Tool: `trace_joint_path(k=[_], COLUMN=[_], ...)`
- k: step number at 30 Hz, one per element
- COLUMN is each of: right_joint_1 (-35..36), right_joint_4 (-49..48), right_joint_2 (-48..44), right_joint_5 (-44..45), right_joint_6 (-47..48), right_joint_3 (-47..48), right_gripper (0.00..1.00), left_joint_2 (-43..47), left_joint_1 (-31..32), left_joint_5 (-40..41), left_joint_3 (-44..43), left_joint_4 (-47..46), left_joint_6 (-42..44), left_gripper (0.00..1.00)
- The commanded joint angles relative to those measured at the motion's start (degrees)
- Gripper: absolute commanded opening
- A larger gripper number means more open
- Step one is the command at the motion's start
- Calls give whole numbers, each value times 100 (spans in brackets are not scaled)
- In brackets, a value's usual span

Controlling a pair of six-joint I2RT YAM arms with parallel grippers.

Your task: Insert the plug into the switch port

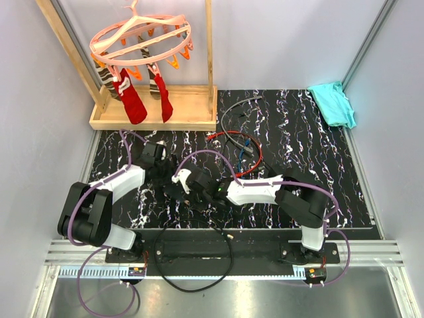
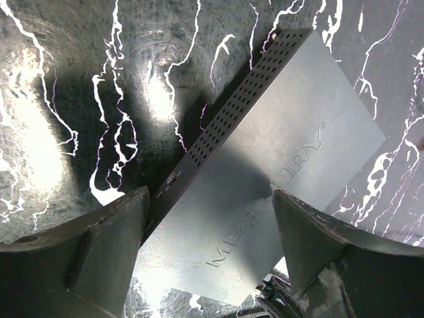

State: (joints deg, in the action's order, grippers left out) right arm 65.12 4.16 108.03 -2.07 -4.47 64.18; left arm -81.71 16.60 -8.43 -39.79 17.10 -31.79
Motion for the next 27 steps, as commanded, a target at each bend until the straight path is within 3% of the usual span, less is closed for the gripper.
trace_joint_path(k=[1,13,21,27], right_joint_1=[18,115,123,123], right_joint_4=[-355,-1145,-1278,-1251], right_joint_2=[-71,-466,-537,-599], right_joint_5=[575,1542,1112,1287], right_joint_6=[-63,86,595,877], right_joint_3=[165,-336,-345,-117], right_gripper=[0,0,0,0], left_joint_2=[32,243,358,340], left_joint_1=[80,537,800,959], left_joint_5=[-274,-265,-353,-344], left_joint_3=[243,551,595,665], left_joint_4=[74,-5,21,39], left_joint_6=[-327,-1022,-969,-943], left_gripper=[80,68,66,64])
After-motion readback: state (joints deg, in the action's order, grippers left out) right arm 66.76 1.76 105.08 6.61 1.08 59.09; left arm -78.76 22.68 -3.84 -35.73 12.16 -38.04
